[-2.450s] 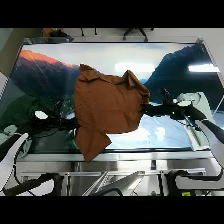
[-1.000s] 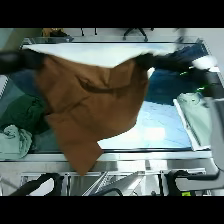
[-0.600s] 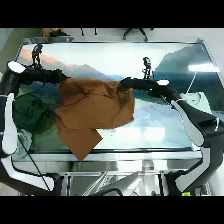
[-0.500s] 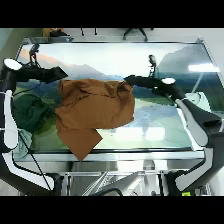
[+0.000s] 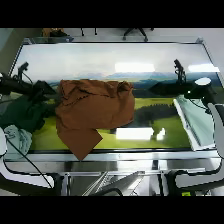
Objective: Fold the shirts.
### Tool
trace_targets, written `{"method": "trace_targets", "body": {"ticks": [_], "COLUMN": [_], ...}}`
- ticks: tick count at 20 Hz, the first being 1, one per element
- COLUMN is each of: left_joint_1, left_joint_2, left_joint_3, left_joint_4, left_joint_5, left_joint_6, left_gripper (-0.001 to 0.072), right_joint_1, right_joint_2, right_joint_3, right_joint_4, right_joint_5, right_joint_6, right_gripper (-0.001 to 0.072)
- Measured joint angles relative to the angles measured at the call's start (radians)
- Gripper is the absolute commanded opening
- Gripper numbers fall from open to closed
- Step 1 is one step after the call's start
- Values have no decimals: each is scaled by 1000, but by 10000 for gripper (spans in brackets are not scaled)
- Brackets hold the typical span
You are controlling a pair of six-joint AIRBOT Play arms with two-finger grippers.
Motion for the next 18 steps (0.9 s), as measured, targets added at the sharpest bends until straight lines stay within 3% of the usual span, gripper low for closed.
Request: {"method": "trace_targets", "body": {"ticks": [6,12,13,16,17,18], "left_joint_1": [93,47,30,-14,-30,-45], "left_joint_2": [200,253,256,256,255,255], "left_joint_3": [-487,-727,-745,-768,-767,-758], "left_joint_4": [144,90,76,56,53,53], "left_joint_5": [144,333,359,460,484,502], "left_joint_6": [20,72,78,93,97,100], "left_gripper": [696,694,617,94,15,15], "right_joint_1": [51,209,230,280,291,298], "right_joint_2": [0,-63,-72,-94,-99,-103], "right_joint_3": [-196,-229,-230,-232,-233,-234], "right_joint_4": [-44,-22,-8,15,26,35], "right_joint_5": [-26,-128,-142,-183,-192,-200], "right_joint_6": [17,11,10,8,-1,-11], "right_gripper": [522,518,471,238,86,21]}}
